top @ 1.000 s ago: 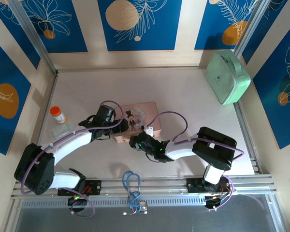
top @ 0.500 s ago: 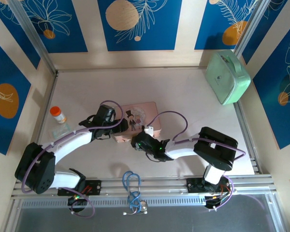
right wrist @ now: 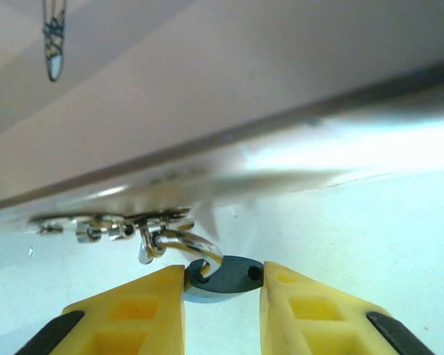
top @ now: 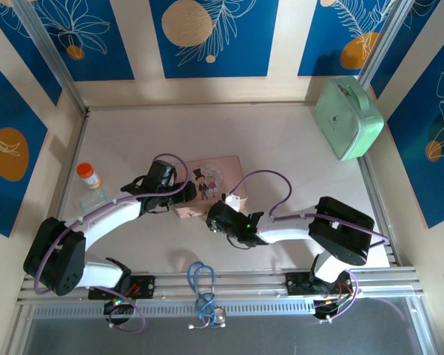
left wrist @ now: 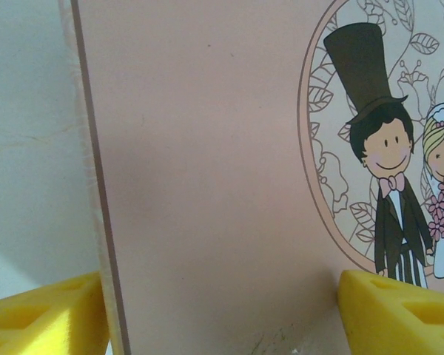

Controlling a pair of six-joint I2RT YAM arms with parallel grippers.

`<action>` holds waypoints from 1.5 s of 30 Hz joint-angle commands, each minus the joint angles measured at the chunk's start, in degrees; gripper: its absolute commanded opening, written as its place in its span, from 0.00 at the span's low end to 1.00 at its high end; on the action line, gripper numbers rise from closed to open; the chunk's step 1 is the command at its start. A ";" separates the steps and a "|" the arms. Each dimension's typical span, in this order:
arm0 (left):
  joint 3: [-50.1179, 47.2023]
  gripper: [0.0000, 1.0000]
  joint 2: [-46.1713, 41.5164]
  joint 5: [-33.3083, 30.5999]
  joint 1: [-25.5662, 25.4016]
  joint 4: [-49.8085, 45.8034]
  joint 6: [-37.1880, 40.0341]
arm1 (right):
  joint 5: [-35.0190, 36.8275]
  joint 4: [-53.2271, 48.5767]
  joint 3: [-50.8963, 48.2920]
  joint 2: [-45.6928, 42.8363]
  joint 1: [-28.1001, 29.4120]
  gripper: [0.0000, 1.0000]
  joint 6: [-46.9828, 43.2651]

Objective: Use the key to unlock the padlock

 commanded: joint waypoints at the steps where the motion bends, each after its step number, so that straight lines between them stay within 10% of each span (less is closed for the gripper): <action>1: -0.89 0.77 1.45 2.08 0.47 1.59 1.02 | 1.17 -4.74 -1.98 -1.78 0.06 0.27 1.52; 26: -1.74 0.75 3.81 3.42 0.73 4.03 0.40 | -3.14 27.42 -15.94 -5.94 -5.16 0.15 0.02; 31: -2.28 0.75 3.58 3.41 0.82 3.85 0.80 | -3.65 23.78 -15.33 -5.89 -5.96 0.14 1.19; 38: -2.10 0.75 1.68 3.93 1.04 3.32 0.67 | -0.40 3.19 -12.15 -14.97 -2.49 0.51 -2.80; 45: -1.76 0.75 1.39 5.19 1.37 3.57 0.34 | -5.31 -14.01 -9.68 -24.97 -4.94 0.60 -11.62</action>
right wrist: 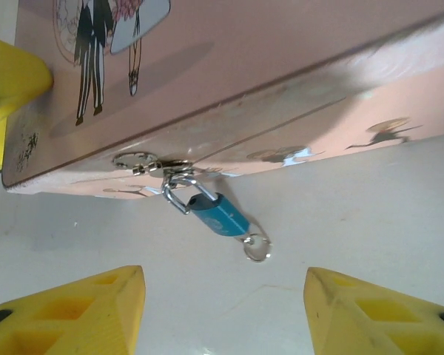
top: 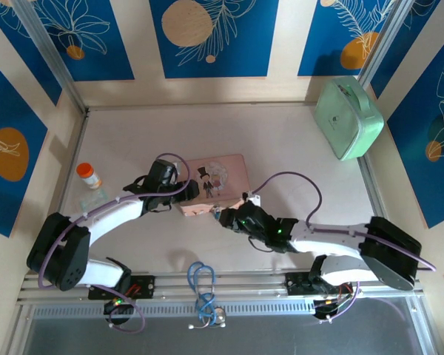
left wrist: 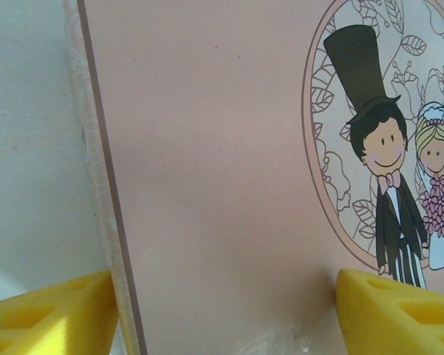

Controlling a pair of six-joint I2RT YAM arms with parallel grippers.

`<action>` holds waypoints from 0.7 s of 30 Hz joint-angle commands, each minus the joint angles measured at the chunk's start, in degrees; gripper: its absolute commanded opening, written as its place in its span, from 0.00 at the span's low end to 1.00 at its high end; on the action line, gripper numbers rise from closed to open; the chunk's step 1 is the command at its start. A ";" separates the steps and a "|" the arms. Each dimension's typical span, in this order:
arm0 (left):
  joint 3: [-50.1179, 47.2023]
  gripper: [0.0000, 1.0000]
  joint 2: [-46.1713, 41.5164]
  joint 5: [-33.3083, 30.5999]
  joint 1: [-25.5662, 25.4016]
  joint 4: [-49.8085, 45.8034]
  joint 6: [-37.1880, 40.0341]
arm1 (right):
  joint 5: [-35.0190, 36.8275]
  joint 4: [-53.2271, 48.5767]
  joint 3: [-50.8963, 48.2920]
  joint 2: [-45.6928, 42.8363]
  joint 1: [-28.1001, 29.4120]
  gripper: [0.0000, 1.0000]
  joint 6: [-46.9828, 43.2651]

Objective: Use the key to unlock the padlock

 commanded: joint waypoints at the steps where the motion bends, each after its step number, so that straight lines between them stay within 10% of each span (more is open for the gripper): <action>1: -1.06 0.75 -0.85 2.04 0.58 -1.29 0.20 | -1.86 -12.85 2.93 -3.22 -0.79 0.61 -7.18; 11: -0.73 0.74 -6.68 2.70 0.63 -3.19 -2.37 | -5.65 -17.98 14.01 11.45 -1.60 0.58 -18.24; 21: -1.72 0.74 -12.56 2.40 0.67 -6.42 -3.86 | 22.69 -55.34 41.64 33.84 10.53 0.68 1.11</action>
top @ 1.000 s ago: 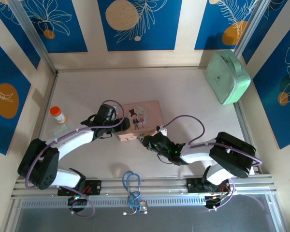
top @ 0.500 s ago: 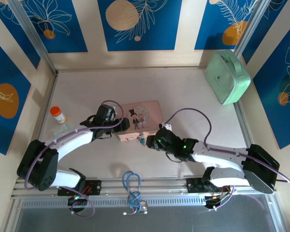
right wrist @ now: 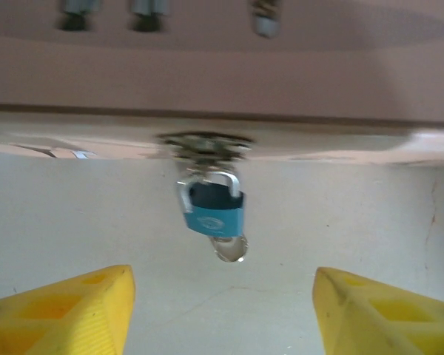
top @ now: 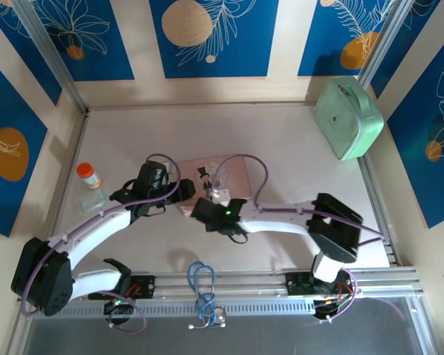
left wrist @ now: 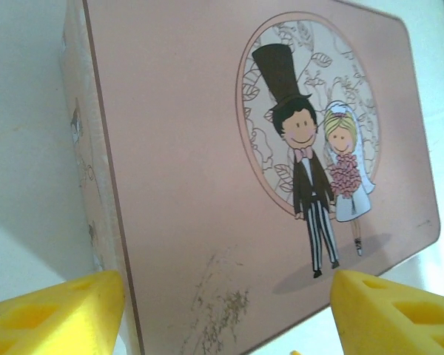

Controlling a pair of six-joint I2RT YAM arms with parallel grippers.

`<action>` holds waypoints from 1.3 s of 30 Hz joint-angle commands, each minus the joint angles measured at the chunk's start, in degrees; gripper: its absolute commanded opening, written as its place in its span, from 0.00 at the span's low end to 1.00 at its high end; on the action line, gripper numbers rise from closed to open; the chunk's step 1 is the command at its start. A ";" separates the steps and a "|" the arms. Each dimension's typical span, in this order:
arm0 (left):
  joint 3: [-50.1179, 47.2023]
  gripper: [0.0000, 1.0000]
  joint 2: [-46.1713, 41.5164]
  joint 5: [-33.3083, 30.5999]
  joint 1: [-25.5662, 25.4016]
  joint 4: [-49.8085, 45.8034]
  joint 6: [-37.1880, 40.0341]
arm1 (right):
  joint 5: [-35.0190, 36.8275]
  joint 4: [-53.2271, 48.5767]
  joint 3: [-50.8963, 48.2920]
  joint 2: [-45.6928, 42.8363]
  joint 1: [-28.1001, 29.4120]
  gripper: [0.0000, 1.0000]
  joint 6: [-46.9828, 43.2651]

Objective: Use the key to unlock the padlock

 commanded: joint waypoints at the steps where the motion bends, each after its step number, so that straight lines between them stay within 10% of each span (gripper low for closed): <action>1: -0.26 0.74 -1.04 0.51 0.52 -2.03 -0.72 | 10.73 -18.84 7.74 6.84 2.33 0.70 10.25; 7: -1.07 0.74 -1.39 1.19 0.56 -1.24 -1.11 | 12.93 -31.11 19.92 18.24 0.98 0.70 17.72; 23: -2.83 0.72 -0.87 2.25 0.60 1.09 -1.64 | 11.14 -26.35 22.95 24.13 -1.03 0.65 14.53; 39: -3.03 0.71 -1.04 1.90 0.60 0.71 -1.33 | 9.56 -23.02 21.53 21.73 -0.35 0.17 9.50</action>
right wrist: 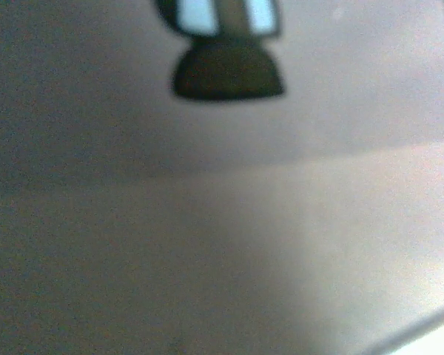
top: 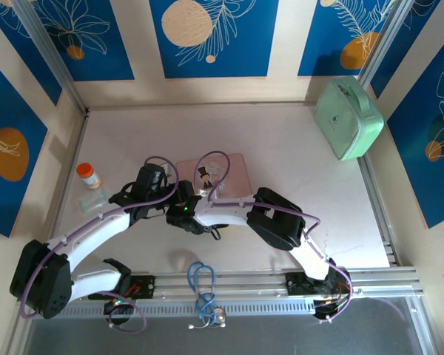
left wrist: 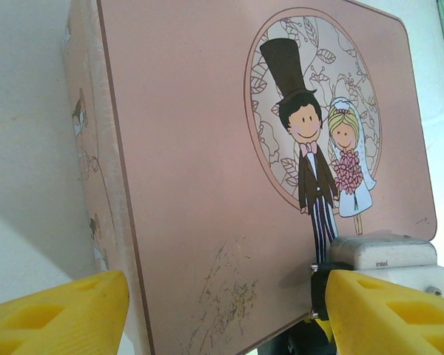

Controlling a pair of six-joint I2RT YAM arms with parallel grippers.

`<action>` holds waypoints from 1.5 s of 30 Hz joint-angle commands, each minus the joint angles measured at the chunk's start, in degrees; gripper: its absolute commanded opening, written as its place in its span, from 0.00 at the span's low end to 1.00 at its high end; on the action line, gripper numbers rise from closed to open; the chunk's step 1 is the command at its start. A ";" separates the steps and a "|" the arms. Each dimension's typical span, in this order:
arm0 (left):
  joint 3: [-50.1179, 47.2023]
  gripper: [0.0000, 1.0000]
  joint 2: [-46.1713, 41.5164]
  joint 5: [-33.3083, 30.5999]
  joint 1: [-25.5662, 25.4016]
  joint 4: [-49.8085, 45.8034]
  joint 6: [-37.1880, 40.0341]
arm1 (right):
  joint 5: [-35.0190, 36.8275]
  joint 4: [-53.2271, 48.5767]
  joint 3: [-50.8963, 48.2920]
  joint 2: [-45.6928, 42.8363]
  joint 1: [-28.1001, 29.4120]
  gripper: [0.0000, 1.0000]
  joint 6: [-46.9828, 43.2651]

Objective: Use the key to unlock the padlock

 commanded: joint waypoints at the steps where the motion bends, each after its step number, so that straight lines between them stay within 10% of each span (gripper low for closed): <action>1: -0.84 0.71 -0.58 1.22 0.39 -1.56 0.31 | -1.73 1.96 -1.94 -3.81 0.29 0.17 -2.39; 6: -0.75 0.71 -0.67 0.79 0.45 -2.09 0.99 | -10.94 11.38 -9.72 -12.42 2.07 0.17 -8.75; 13: -1.15 0.71 -0.20 0.78 0.50 -1.07 0.60 | -21.05 38.34 -28.25 -27.02 -2.24 0.52 -25.38; 17: -0.68 0.70 0.79 1.39 0.56 -1.06 0.46 | -31.15 48.08 -34.85 -29.43 -9.98 0.55 -30.34; 28: -0.37 0.70 1.65 1.58 0.52 -0.94 0.67 | -30.08 53.63 -35.69 -26.70 -11.20 0.61 -38.33; 45: 0.31 0.69 2.05 1.33 0.56 -1.69 1.12 | -7.21 24.87 -19.98 -16.87 -2.52 0.17 -26.92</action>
